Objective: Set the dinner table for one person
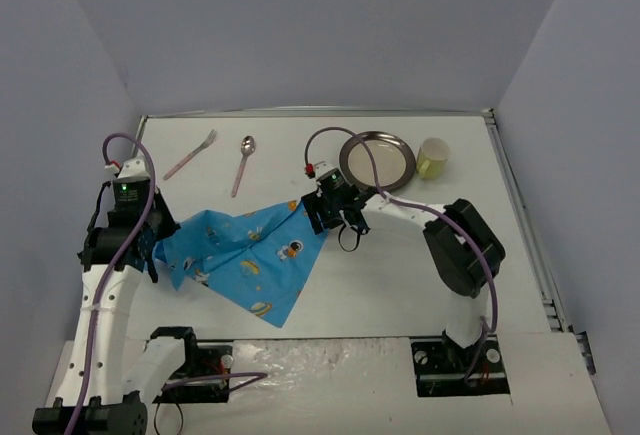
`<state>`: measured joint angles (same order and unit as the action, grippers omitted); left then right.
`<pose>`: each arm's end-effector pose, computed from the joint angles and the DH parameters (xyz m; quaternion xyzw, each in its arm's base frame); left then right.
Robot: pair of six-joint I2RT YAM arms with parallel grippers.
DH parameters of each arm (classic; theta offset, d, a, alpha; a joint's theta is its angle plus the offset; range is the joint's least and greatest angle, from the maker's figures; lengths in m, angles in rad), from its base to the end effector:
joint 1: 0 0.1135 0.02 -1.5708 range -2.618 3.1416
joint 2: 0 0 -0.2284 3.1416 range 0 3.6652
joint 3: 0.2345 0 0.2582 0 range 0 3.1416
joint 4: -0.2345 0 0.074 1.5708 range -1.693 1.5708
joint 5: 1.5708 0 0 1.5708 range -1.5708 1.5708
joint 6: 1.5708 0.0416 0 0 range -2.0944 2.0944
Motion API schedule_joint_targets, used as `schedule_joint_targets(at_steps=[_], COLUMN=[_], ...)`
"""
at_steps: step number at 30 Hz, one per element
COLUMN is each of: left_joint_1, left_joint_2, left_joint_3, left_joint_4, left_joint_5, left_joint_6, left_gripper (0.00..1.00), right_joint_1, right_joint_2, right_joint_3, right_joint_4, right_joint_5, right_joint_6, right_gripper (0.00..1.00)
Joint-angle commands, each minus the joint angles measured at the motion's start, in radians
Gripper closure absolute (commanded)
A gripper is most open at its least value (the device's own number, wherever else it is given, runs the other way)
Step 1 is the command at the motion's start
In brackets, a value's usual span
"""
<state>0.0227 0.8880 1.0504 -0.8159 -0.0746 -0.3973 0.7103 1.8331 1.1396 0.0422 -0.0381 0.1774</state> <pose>0.2056 0.0078 0.3203 -0.2029 0.8729 -0.0495 0.4409 0.3042 0.2637 0.1496 -0.2441 0.8622 0.2059 0.3933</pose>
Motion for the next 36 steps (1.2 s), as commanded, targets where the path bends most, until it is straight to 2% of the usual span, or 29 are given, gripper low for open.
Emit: schedule_joint_targets(at_steps=[1,6,14,19,21,25,27,34,35,36], left_joint_1=[0.005,0.006,0.008,0.007,0.008,0.008,0.007,0.008,0.008,0.008], left_joint_2=[-0.023,-0.032,-0.038,-0.041,-0.041,-0.041,-0.040,-0.037,-0.037,-0.032], left_joint_3=[0.041,0.050,0.056,0.060,0.063,0.069,0.070,0.079,0.084,0.090], left_joint_4=[-0.001,-0.012,-0.026,-0.030,-0.034,-0.037,-0.037,-0.038,-0.037,-0.034], left_joint_5=[0.009,0.013,0.015,0.016,0.015,0.013,0.010,0.005,0.003,0.003], left_joint_6=[-0.006,-0.005,-0.002,-0.002,0.002,0.006,0.008,0.005,0.005,0.003], left_gripper=[1.00,1.00,1.00,1.00,1.00,1.00,1.00,1.00,1.00,1.00], right_joint_1=[-0.012,-0.013,-0.012,-0.020,-0.024,-0.047,-0.052,-0.056,-0.057,-0.057], right_joint_2=[0.100,0.166,0.179,0.199,0.208,0.236,0.242,0.197,0.183,0.167], right_joint_3=[0.118,0.168,0.181,0.180,0.172,0.150,0.138,0.104,0.107,0.116], right_joint_4=[0.045,0.048,0.059,0.059,0.058,0.045,0.039,0.025,0.022,0.013], right_joint_5=[0.065,0.148,0.196,0.138,0.111,0.021,-0.029,-0.031,-0.023,-0.017], right_joint_6=[-0.080,-0.106,-0.125,-0.112,-0.101,-0.072,-0.068,-0.078,-0.083,-0.088], right_gripper=[0.39,0.38,0.34,0.29,0.24,0.25,0.32,0.90,0.97,0.99])
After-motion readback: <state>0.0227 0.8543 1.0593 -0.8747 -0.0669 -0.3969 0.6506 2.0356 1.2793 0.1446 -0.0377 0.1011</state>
